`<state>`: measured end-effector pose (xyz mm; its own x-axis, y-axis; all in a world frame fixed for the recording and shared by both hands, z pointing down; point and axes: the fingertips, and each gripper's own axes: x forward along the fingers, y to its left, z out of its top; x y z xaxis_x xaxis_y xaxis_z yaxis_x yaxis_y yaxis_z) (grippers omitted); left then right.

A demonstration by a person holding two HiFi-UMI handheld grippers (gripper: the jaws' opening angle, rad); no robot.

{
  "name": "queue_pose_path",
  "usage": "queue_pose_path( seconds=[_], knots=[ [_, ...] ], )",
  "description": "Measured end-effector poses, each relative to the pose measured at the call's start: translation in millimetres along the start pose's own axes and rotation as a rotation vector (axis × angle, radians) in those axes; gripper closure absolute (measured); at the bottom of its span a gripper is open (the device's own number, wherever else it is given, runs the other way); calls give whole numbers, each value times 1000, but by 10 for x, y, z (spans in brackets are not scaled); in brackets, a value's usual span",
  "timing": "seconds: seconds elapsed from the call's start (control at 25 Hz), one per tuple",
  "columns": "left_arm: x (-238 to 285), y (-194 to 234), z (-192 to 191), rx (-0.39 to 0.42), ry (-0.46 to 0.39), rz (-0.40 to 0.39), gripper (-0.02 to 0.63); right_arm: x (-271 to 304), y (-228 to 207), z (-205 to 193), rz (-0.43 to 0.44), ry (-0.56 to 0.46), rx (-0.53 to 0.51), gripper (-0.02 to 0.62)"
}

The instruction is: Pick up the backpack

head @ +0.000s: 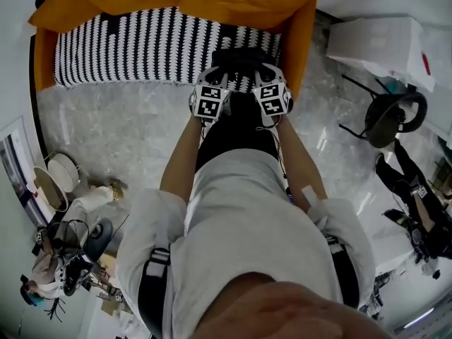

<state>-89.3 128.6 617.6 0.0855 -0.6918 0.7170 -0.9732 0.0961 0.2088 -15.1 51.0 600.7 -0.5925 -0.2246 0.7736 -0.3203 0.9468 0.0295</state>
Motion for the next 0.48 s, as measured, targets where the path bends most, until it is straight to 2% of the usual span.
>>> queue_pose_path(
  seconds=[0.24, 0.48],
  knots=[
    [-447, 184, 184, -14, -69, 96, 546, -194, 230, 370, 32, -63, -50, 538],
    [-1002, 296, 188, -57, -123, 176, 546, -407, 654, 613, 56, -127, -1, 538]
  ],
)
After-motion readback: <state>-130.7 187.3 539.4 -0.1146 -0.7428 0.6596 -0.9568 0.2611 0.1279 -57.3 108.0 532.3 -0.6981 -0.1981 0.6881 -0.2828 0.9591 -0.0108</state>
